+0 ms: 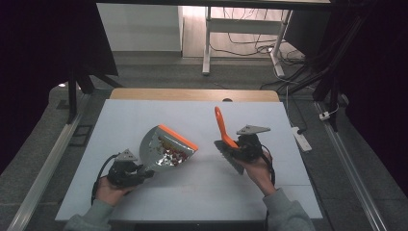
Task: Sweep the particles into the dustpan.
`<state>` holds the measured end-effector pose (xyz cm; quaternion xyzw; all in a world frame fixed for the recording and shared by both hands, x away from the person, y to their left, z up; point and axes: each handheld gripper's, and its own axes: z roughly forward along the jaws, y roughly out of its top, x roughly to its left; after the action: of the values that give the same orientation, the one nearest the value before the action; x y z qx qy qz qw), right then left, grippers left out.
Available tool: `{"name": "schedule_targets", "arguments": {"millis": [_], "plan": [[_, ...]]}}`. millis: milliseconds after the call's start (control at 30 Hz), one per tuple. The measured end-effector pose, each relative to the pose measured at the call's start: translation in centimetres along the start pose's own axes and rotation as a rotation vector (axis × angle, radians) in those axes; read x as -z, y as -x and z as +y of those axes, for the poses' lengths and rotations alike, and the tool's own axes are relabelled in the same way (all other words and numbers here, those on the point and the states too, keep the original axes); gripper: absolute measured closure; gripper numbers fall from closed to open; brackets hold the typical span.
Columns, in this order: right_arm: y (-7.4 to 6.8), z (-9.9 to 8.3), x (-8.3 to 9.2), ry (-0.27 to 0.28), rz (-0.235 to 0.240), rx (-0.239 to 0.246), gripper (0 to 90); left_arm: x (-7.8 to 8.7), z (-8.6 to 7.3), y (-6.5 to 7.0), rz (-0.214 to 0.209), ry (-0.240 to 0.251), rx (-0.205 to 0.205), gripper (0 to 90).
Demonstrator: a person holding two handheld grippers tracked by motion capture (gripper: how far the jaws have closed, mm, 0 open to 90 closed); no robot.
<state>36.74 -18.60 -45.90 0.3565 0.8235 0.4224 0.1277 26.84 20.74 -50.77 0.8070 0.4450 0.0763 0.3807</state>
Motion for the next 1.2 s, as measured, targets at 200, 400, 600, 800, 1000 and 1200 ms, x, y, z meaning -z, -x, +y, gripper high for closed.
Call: {"name": "schedule_targets", "arguments": {"millis": [200,400,600,800,1000,1200], "plan": [[0.4,-0.6,0.5,-0.005,-0.005,-0.002,71.1,0.2,-0.1,0.3,0.030,0.029,0.007,61.6],[0.7,-1.0,0.8,-0.010,-0.009,-0.006,71.1,0.7,-0.3,0.2,0.073,0.077,0.018,61.6],[0.9,-1.2,1.1,-0.012,-0.012,-0.011,71.1,0.5,-0.3,0.0,0.067,0.072,0.028,61.6],[1.0,-1.3,1.1,-0.013,-0.015,-0.011,71.1,0.4,-0.1,0.4,0.067,0.082,0.010,61.6],[1.1,-1.3,1.1,-0.016,-0.016,-0.015,71.0,1.4,-0.1,0.3,0.082,0.145,-0.005,61.6],[1.1,-1.4,1.1,-0.017,-0.017,-0.017,71.1,1.2,-0.2,0.3,0.082,0.151,-0.002,61.6]]}}
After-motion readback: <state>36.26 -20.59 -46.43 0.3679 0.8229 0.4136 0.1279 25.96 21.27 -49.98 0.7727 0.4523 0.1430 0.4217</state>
